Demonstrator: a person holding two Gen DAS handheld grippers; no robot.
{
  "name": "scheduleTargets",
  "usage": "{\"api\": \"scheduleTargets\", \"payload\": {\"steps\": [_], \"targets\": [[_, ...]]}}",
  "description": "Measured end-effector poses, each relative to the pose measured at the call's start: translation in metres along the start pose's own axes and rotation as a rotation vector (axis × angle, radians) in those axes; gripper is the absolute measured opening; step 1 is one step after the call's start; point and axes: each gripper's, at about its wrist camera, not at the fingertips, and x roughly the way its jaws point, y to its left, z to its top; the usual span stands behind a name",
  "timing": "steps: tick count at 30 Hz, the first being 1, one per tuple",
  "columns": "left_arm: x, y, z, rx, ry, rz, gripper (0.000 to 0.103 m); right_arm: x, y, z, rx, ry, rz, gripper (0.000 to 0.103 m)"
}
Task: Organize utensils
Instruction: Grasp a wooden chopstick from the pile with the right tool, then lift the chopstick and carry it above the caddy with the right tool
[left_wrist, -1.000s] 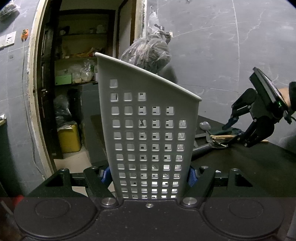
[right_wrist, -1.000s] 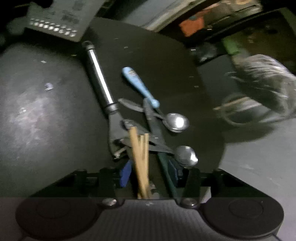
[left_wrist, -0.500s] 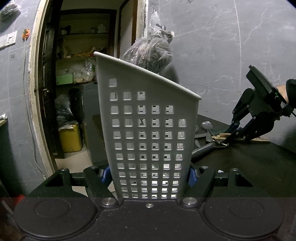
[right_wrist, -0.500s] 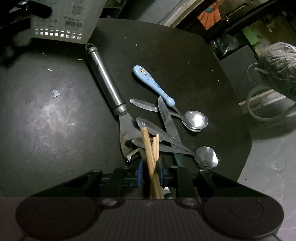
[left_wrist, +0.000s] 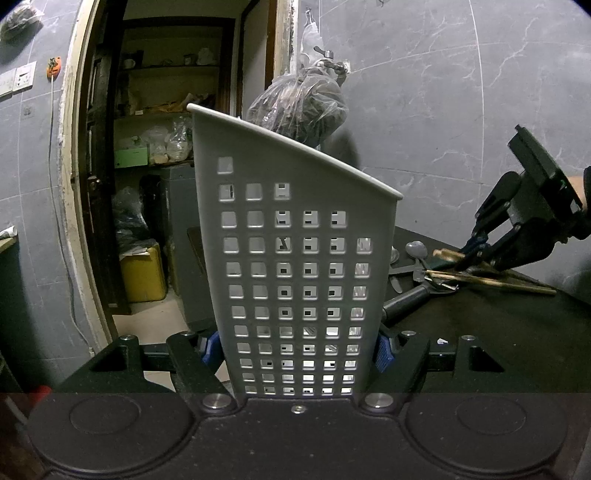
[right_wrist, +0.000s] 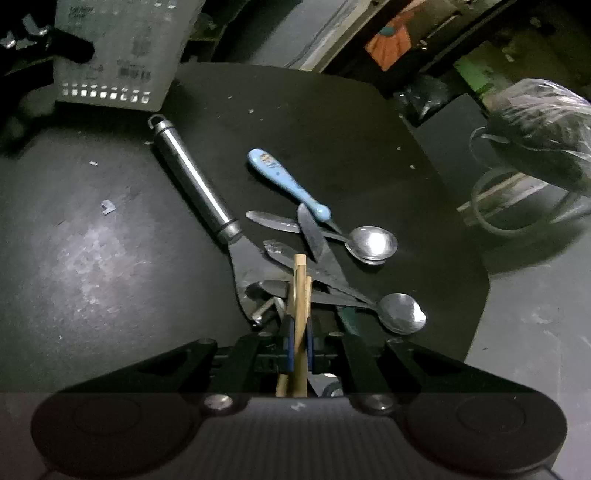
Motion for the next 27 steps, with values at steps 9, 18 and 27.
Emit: {"api": "scheduleTargets", "payload": {"steps": [9,18,27], "targets": [[0.0,-0.001,0.0,0.002,-0.002,0.009,0.075,-0.033,-0.012,-0.015,0.137,-0.09,-0.152,0.007],[-0.003,-0.003,-0.001,-0.004,0.001,0.019,0.075,-0.064,-0.022,-0.025,0.327,-0.169,-0.311,0.007],[-0.002,-0.003,-0.001,-0.004,0.001,0.02,0.075,-0.087,-0.039,-0.043,0.573,-0.215,-0.424,0.007]]}}
